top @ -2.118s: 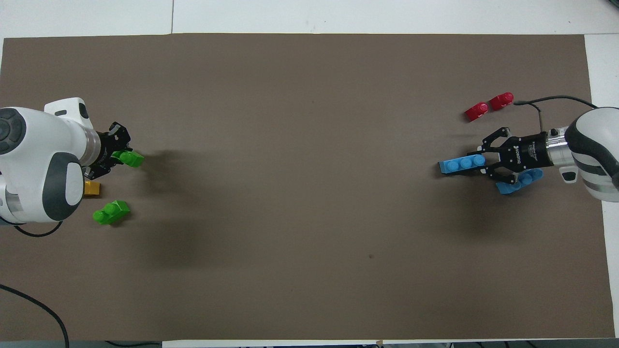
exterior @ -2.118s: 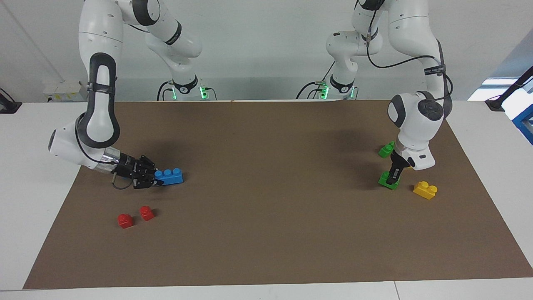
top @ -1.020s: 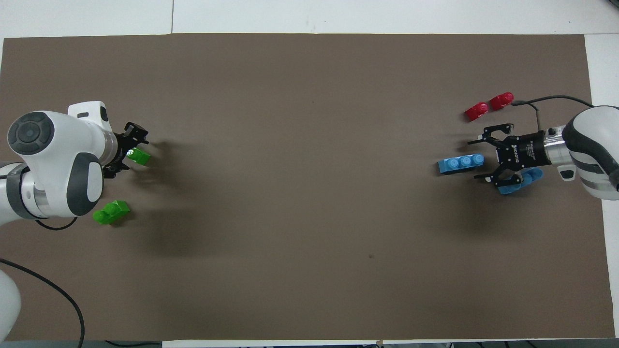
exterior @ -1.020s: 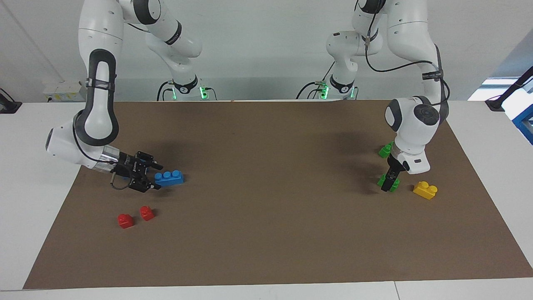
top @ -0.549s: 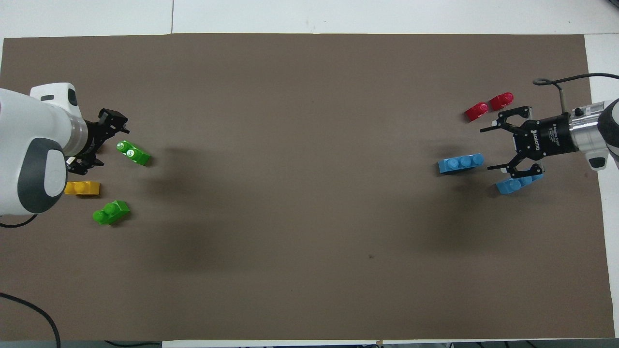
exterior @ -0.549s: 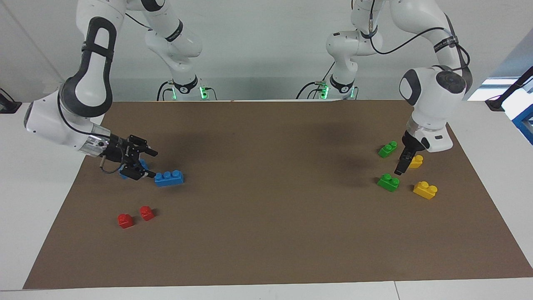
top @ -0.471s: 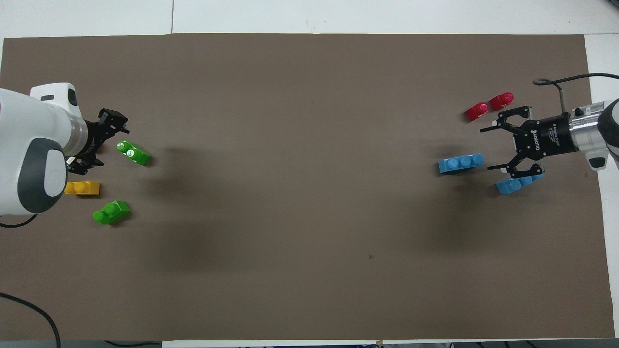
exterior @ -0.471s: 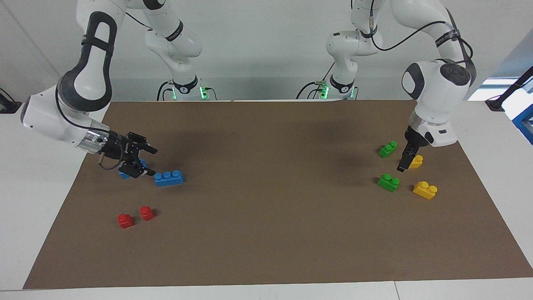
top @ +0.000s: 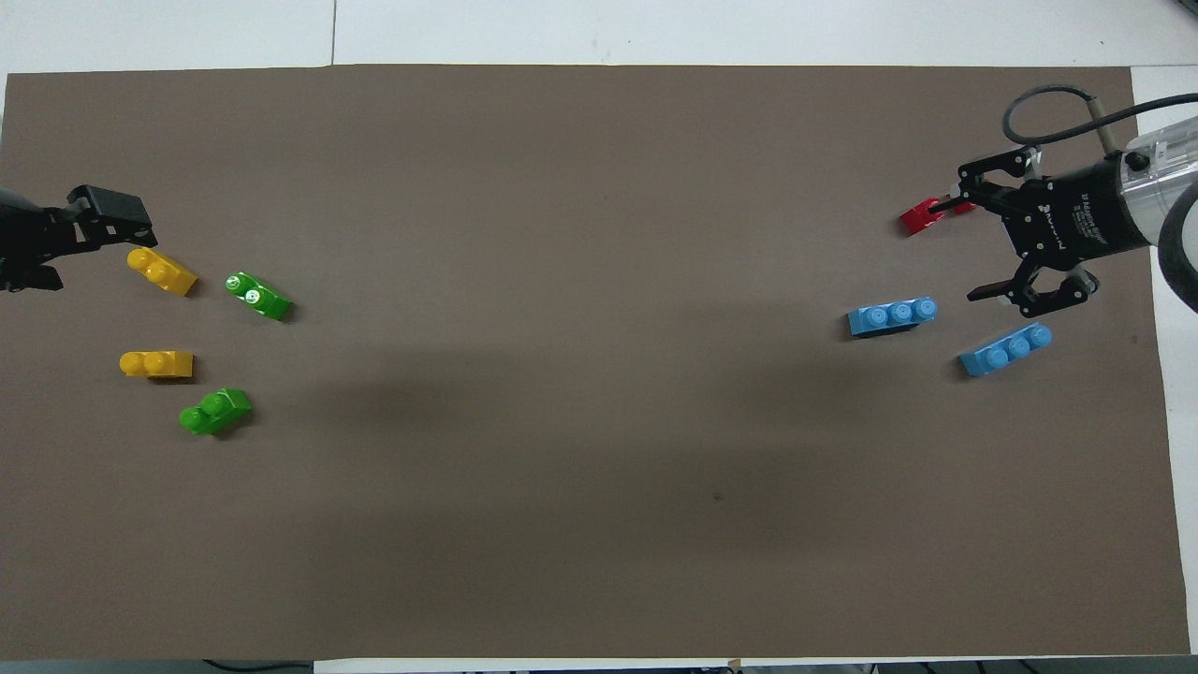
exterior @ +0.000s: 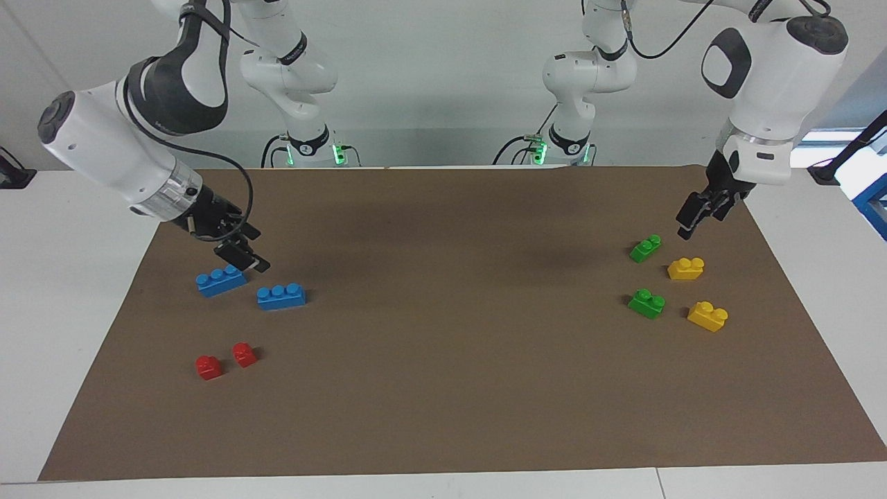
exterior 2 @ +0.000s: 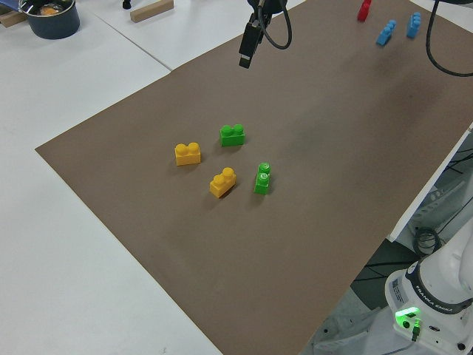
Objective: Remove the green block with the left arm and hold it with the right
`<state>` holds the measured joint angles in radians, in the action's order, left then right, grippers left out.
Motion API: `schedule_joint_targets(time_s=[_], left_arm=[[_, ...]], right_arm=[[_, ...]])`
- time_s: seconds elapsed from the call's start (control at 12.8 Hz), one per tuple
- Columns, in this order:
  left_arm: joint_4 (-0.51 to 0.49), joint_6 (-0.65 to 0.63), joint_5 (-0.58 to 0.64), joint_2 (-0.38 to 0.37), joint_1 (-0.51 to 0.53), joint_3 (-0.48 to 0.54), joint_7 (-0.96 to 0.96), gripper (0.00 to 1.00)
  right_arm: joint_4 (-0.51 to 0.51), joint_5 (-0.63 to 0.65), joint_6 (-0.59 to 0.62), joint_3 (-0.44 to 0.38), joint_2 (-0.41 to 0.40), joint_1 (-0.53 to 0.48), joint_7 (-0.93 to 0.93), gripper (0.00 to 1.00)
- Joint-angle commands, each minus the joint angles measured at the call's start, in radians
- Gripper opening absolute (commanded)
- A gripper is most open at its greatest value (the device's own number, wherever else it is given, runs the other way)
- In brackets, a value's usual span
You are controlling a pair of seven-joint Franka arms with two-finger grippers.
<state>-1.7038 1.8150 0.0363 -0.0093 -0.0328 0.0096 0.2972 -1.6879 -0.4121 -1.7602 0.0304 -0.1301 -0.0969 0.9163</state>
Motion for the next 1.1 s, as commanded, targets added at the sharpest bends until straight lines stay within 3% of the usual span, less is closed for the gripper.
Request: schedule_joint_targets(time_s=[0.0, 0.31, 0.55, 0.71, 1.02], left_arm=[[0.043, -0.068, -0.013, -0.029, 0.001, -0.005, -0.147, 1.0], [0.046, -0.184, -0.007, -0.083, -0.003, 0.0, -0.292, 1.0], [0.032, -0.184, -0.012, -0.101, -0.003, -0.005, -0.276, 1.0], [0.03, -0.181, -0.015, -0.097, -0.004, -0.011, -0.207, 1.0], [0.029, -0.209, -0.015, -0.089, 0.004, -0.017, -0.304, 1.0]], right_arm=[[0.008, 0.045, 0.041, 0.0, 0.03, -0.012, -0.065, 1.0], [0.028, 0.203, 0.06, 0.0, 0.055, 0.013, -0.279, 1.0], [0.033, 0.306, 0.076, 0.0, 0.087, 0.013, -0.497, 1.0], [0.027, 0.334, 0.088, -0.003, 0.115, 0.011, -0.658, 1.0], [0.022, 0.335, 0.107, -0.003, 0.162, 0.013, -0.973, 1.0]])
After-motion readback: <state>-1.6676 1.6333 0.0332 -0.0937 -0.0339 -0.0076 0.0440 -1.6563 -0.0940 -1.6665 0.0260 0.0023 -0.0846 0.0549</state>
